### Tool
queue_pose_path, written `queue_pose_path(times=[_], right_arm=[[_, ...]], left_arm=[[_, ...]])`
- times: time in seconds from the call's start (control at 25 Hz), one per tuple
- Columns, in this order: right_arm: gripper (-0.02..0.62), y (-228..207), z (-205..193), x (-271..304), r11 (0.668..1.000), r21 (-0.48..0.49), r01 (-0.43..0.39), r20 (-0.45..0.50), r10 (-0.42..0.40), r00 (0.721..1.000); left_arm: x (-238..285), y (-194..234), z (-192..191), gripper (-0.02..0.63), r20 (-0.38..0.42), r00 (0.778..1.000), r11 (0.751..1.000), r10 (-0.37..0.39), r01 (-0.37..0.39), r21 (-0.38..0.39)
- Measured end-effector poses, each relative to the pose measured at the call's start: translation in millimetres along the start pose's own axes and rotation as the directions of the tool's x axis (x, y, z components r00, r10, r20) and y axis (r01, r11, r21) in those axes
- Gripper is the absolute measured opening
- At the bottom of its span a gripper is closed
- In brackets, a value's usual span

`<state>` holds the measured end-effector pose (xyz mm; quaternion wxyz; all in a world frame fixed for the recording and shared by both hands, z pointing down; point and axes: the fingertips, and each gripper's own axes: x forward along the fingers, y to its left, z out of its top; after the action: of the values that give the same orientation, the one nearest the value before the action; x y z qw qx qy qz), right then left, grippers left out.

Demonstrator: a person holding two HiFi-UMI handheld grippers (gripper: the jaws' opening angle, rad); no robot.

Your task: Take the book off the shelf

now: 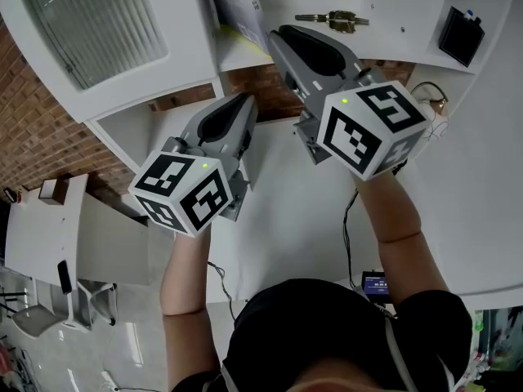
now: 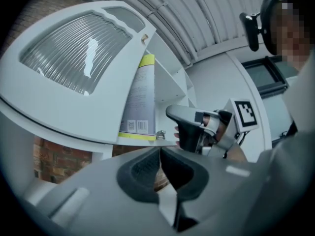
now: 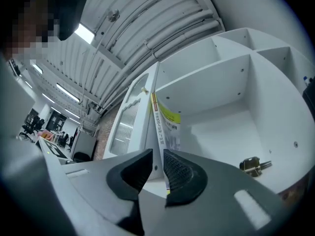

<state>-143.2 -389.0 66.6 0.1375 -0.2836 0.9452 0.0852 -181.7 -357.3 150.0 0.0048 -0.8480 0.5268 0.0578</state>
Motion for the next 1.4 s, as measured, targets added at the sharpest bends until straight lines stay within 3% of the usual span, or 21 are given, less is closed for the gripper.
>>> queue_pose_path(times=[0.28,0.68,0.96,1.16,1.4], right_arm=[[0.094,4,12,19,0.999,-0.045,0.015,0.014,-0.014,1.000],[0.149,1,11,54,0.994,-0.105,0.016,-0.049,-0.021,0.999],[0.150,-8,19,75,0.984,-0.173,0.053,-0.054,-0.064,0.997],[0.150,-11,17,93,0.989,-0.145,0.027,-0.087,-0.040,0.995],[0.178,-10,19,108,0.984,-0.179,0.006,-0.134,-0.030,0.991]], left_arm=[[6,-2,12,0.002,0.001,1.000,0.999,-0.017,0.017,0.030],[15,0,14,0.002,-0.022,1.000,0.995,-0.008,0.010,0.096],[17,9,16,0.002,-0.015,1.000,0.995,-0.009,0.010,0.100],[23,13,17,0.002,-0.020,0.999,0.995,-0.025,0.027,0.100],[28,17,18,0.002,0.003,0.999,0.996,-0.054,0.054,0.070]])
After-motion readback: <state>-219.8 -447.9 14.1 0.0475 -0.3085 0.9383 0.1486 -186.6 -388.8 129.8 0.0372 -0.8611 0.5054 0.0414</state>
